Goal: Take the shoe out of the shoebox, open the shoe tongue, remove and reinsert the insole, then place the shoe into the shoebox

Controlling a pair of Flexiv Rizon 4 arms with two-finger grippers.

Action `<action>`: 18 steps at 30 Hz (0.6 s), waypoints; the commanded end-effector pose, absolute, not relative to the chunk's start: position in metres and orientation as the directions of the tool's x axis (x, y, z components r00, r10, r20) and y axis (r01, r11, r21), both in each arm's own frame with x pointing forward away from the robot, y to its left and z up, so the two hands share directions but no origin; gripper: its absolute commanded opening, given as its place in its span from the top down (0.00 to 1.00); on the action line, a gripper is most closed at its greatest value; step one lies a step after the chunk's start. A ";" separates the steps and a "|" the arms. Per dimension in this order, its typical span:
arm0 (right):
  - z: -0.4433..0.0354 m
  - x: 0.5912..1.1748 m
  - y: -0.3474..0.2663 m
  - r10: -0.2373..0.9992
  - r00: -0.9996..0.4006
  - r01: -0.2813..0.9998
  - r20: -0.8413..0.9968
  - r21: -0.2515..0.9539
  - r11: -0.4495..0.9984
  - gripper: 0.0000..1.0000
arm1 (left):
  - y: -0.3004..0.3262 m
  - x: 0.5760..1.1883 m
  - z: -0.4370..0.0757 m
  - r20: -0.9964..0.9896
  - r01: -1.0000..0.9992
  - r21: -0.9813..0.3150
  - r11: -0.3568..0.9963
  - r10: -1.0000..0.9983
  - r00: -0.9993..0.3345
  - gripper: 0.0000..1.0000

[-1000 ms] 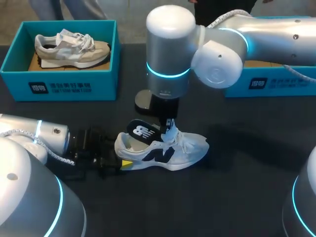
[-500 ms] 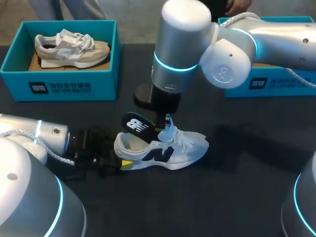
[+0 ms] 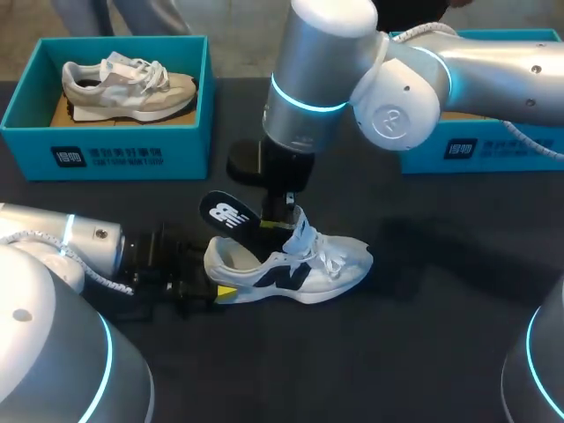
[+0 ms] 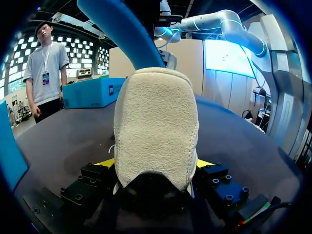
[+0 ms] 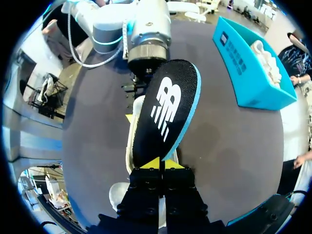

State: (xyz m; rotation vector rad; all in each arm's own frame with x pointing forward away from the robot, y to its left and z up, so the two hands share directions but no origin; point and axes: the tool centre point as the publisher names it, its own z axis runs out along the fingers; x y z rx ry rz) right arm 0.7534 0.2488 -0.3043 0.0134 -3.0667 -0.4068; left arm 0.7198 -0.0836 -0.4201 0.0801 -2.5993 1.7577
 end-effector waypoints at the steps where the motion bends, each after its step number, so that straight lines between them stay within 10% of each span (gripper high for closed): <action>1: -0.308 0.756 0.262 -0.046 -0.997 -0.028 0.058 0.275 0.961 1.00 | -0.085 0.719 -0.423 0.029 -0.043 -0.927 0.371 -0.043 -0.999 1.00; 10: -0.313 0.759 0.277 -0.087 -0.994 -0.063 0.068 0.297 0.953 1.00 | -0.085 0.719 -0.423 0.029 -0.043 -0.927 0.371 -0.043 -0.999 1.00; 13: -0.312 0.758 0.276 -0.078 -0.994 -0.053 0.071 0.298 0.953 0.62 | -0.085 0.719 -0.423 0.029 -0.043 -0.927 0.371 -0.043 -0.999 1.00; 18: -0.308 0.756 0.271 -0.062 -0.994 -0.030 0.092 0.317 0.948 0.53 | -0.085 0.719 -0.423 0.029 -0.043 -0.927 0.371 -0.043 -0.999 1.00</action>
